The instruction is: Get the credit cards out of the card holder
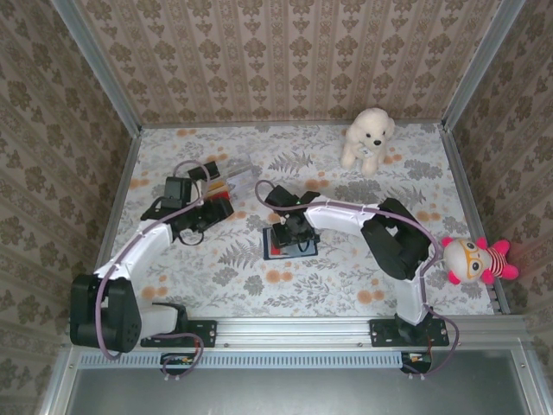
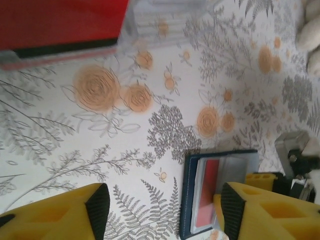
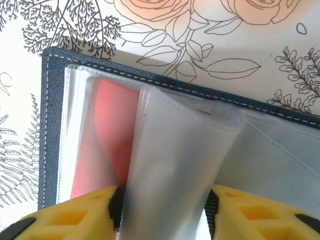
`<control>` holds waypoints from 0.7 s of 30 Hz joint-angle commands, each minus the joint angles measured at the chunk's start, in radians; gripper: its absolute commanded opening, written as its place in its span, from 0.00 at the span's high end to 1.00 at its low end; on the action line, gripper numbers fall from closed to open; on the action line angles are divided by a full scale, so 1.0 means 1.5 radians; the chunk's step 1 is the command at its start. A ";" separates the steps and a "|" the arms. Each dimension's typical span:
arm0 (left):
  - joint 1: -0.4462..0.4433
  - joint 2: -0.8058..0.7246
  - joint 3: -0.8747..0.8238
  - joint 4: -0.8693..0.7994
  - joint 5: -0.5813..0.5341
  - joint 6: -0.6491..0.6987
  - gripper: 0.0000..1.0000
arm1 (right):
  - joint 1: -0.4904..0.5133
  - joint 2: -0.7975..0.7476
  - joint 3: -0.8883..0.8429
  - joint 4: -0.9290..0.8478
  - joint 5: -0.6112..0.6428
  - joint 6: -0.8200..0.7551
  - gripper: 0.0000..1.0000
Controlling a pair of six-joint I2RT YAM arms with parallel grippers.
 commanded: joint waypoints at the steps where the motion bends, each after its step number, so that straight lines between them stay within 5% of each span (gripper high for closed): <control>1: -0.030 0.023 -0.015 0.048 0.038 -0.046 0.45 | -0.011 -0.030 -0.027 0.047 -0.054 -0.003 0.56; 7: -0.112 0.083 -0.015 0.116 0.052 -0.087 0.73 | -0.032 -0.046 -0.058 0.088 -0.100 -0.010 0.66; 13: -0.199 0.157 -0.023 0.210 0.047 -0.143 0.80 | -0.034 -0.051 -0.059 0.086 -0.092 -0.017 0.67; 21: -0.235 0.248 -0.017 0.248 0.066 -0.160 0.88 | -0.034 -0.051 -0.056 0.077 -0.081 -0.015 0.67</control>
